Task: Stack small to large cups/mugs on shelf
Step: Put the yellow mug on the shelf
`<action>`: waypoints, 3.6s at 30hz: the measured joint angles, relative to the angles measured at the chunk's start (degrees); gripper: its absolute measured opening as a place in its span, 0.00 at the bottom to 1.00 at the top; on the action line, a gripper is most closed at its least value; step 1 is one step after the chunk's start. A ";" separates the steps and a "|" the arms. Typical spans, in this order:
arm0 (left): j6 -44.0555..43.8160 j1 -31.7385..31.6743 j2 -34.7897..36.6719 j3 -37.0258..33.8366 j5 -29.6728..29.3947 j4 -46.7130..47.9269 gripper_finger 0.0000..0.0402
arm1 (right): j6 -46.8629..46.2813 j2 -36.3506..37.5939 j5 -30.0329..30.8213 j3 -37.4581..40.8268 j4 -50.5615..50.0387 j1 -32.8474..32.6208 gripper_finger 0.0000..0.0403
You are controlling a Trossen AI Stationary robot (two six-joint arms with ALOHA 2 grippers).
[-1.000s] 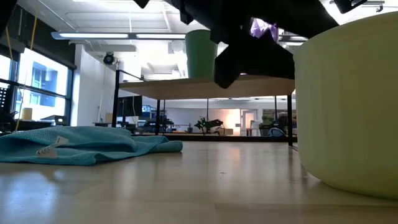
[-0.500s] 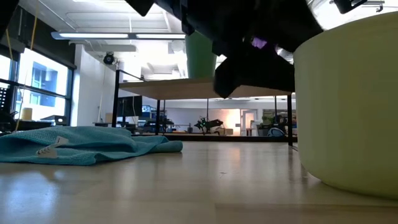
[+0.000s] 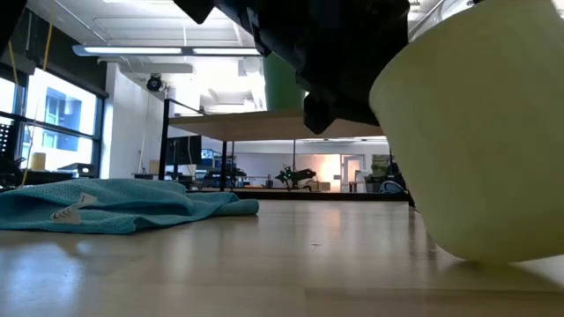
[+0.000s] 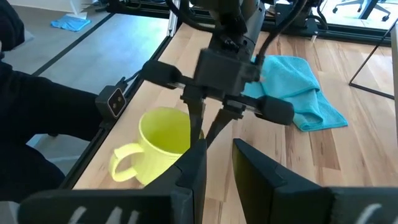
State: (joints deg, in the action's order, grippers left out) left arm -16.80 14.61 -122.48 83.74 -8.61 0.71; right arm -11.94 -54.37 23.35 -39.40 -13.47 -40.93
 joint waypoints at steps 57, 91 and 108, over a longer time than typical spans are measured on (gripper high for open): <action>20.67 -1.86 9.31 -0.01 4.64 34.36 0.34 | -2.59 -2.71 0.42 -0.01 -0.83 0.04 0.17; -11.51 -1.86 9.51 9.01 4.53 56.35 0.39 | -3.53 -2.64 0.48 4.44 4.29 0.02 0.17; -15.00 -1.86 8.74 8.90 8.00 54.36 0.39 | -1.70 -2.47 0.47 9.36 12.88 0.04 0.17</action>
State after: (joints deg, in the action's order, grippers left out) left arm -31.79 12.75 -113.73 92.64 -0.61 55.07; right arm -13.64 -56.84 23.82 -30.04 -0.59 -40.88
